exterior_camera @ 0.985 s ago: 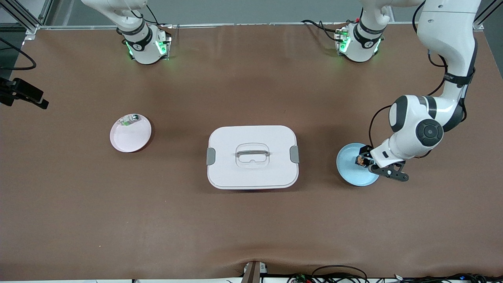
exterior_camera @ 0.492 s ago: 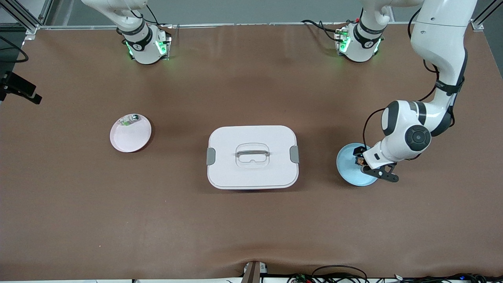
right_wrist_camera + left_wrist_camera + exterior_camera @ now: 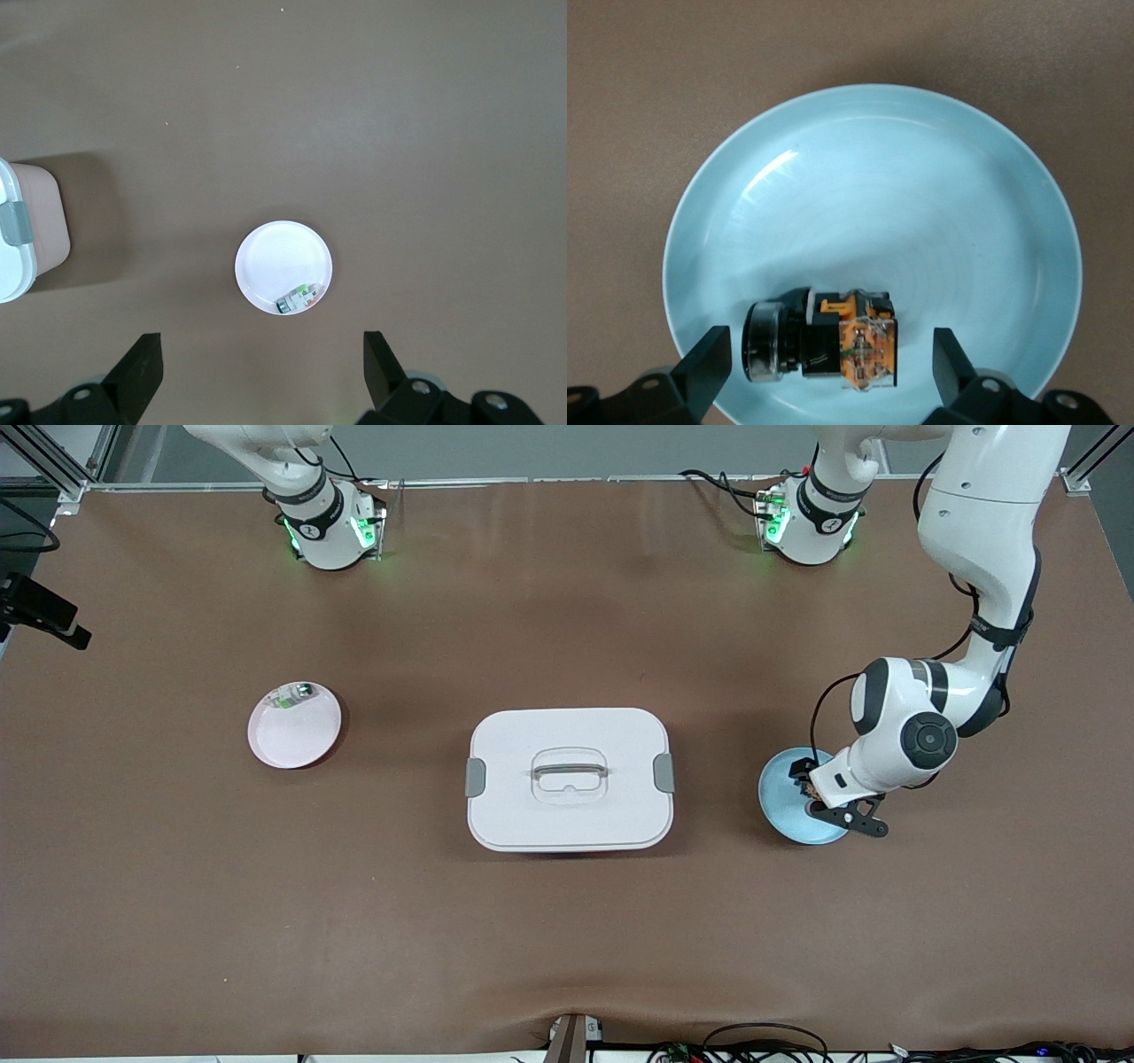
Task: Transfer orange switch to right arm and place
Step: 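Close the left gripper on the orange switch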
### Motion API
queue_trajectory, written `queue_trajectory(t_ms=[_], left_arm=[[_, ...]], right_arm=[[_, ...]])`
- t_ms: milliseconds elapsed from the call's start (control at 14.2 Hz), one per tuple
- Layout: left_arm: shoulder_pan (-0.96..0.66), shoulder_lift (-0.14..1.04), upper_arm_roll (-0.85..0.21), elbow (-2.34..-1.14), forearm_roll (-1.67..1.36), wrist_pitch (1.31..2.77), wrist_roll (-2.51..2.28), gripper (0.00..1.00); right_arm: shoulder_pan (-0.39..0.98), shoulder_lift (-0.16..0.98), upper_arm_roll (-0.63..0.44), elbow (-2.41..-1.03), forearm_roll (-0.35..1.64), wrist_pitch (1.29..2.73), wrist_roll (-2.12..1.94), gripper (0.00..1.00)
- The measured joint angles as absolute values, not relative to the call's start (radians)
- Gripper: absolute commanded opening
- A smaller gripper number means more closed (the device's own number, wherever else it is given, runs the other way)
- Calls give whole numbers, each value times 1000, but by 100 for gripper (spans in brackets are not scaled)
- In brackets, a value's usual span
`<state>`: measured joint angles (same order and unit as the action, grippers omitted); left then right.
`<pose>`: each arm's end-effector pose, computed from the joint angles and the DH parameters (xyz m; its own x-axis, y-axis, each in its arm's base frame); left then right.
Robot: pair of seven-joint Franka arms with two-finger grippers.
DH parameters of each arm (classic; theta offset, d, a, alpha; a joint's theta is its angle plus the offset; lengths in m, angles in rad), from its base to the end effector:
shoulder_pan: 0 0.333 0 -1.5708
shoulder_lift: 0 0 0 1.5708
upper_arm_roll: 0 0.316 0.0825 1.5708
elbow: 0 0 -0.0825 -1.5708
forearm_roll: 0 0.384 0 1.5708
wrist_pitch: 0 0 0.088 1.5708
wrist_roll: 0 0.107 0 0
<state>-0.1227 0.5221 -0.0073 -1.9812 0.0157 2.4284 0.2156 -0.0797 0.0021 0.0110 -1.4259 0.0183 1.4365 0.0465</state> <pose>0.5988 -0.0782 0.1932 0.9342 -0.3489 -0.0743 -0.3491 -0.9370 0.0104 0.5393 -0.0350 0.6789 0.9936 -0.1125 0.0077 -0.1123 -0.9935 -0.0185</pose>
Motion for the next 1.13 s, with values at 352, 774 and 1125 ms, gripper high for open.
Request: queue_trajectory(t_ms=[352, 774, 1125], left_arm=[[-122, 545, -7, -1981, 16, 2468, 216, 100], [-122, 551, -8, -1982, 16, 2472, 216, 100], [-122, 552, -8, -1982, 16, 2472, 216, 56]], right_arm=[[-80, 6, 16, -1430, 17, 1457, 46, 100], [-58, 10, 23, -1440, -16, 1485, 45, 100], [-57, 11, 23, -1442, -17, 1487, 45, 100]])
